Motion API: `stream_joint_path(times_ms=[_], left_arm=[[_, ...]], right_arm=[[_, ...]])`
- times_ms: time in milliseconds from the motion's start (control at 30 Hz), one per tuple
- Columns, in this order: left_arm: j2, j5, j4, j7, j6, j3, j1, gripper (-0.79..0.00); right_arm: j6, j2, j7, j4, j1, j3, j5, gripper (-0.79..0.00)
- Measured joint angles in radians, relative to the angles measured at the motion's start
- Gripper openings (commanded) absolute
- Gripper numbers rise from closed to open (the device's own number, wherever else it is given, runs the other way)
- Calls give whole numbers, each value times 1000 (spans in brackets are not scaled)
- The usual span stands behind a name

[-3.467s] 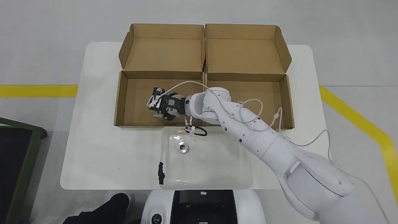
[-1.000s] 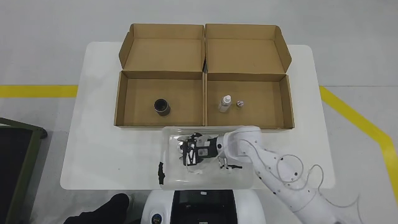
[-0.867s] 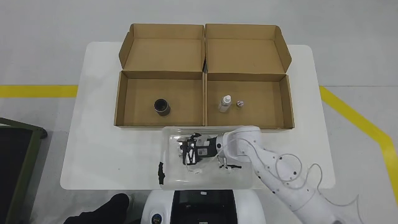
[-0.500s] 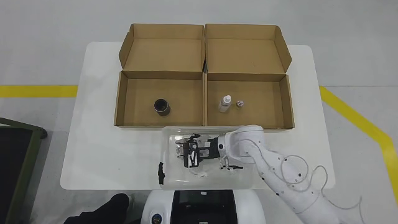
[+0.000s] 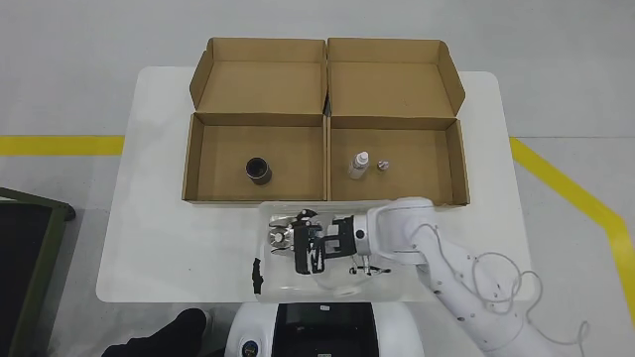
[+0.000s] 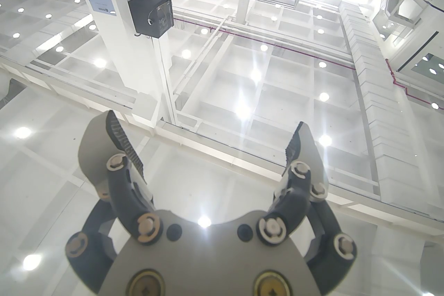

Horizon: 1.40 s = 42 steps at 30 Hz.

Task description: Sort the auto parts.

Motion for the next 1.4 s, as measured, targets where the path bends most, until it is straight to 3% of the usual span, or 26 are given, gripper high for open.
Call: stream_joint_path(times_ms=[333, 700, 1400], left_arm=[[0, 0, 0, 0, 0, 0, 0, 0], [0, 0, 0, 0, 0, 0, 0, 0], [0, 0, 0, 0, 0, 0, 0, 0]], right_arm=[[64, 6, -37, -88, 1, 59, 86, -785], [64, 10, -116, -147, 19, 108, 203, -785], [186, 1, -283, -137, 112, 192, 266, -785]])
